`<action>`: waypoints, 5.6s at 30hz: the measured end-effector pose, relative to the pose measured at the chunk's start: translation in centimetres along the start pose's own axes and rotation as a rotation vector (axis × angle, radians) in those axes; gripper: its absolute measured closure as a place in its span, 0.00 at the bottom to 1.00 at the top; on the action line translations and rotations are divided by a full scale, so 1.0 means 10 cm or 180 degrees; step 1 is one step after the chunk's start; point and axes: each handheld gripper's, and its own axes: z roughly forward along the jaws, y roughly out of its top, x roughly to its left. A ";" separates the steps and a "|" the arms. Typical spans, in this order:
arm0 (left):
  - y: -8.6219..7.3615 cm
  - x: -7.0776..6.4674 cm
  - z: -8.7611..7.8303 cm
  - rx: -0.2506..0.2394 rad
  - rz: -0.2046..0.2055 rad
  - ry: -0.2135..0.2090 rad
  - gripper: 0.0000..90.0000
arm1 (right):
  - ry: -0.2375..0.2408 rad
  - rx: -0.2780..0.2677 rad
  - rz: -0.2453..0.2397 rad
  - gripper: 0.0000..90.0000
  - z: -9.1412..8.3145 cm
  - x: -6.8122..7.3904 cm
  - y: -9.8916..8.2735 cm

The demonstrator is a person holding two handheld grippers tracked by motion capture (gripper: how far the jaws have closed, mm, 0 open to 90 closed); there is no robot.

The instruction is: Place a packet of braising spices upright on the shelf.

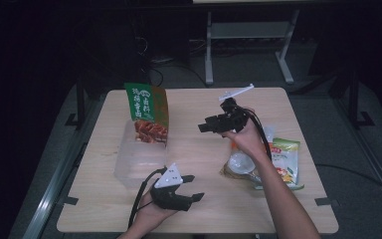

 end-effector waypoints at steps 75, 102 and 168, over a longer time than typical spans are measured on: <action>-0.03 -0.04 0.10 0.0063 -0.0030 -0.0037 0.37 | -0.0613 0.0354 0.1205 0.99 -0.73 -0.76 -1.38; 0.10 0.08 0.26 -0.0034 -0.0228 -0.0167 0.35 | -0.0276 -0.0076 -0.0033 1.00 -0.91 0.37 -1.05; 0.03 -0.03 0.27 0.0007 -0.0119 -0.0052 0.92 | 0.0222 0.0311 -0.0204 0.99 -0.51 0.52 -1.39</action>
